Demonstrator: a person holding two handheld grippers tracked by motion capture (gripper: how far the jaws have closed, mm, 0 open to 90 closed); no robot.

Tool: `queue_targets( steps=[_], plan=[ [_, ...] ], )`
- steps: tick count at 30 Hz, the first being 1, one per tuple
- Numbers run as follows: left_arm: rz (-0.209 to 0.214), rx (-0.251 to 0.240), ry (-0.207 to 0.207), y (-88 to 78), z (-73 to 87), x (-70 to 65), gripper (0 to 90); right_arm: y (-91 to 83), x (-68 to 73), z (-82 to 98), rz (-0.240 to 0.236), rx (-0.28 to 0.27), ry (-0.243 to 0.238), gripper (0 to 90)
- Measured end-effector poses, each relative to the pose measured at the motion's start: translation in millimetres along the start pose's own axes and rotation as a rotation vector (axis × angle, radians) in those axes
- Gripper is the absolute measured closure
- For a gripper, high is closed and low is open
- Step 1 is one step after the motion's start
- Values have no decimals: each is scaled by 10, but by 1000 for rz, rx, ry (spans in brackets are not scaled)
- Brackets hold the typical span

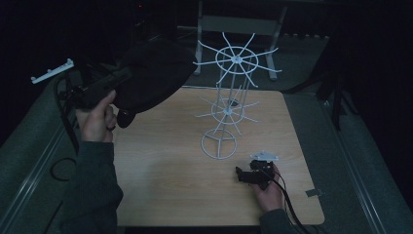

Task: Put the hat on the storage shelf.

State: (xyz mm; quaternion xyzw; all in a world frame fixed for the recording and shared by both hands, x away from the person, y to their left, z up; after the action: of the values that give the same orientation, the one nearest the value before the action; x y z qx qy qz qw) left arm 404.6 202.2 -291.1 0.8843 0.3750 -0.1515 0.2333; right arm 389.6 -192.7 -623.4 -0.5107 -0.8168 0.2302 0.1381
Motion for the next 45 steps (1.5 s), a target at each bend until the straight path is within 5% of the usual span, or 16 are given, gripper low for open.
queue_targets(
  steps=[45],
  plan=[
    [33,-93,-1,39,-234,-183,850,0,-2,1,0,1,-2,111]
  ],
)
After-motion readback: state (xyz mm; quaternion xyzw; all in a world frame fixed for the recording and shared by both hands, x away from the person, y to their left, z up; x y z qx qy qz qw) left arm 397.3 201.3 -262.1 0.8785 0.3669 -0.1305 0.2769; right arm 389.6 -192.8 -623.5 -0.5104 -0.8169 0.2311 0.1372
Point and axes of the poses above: each handheld gripper's, and its own axes: y roughly forward along the jaws, z roughly out of its underside, x roughly to its left, the point moved 9 cm from there along y, roughly forward along the jaws, and after that the axes turned 13 degrees about -x, right-handed, at the moved point
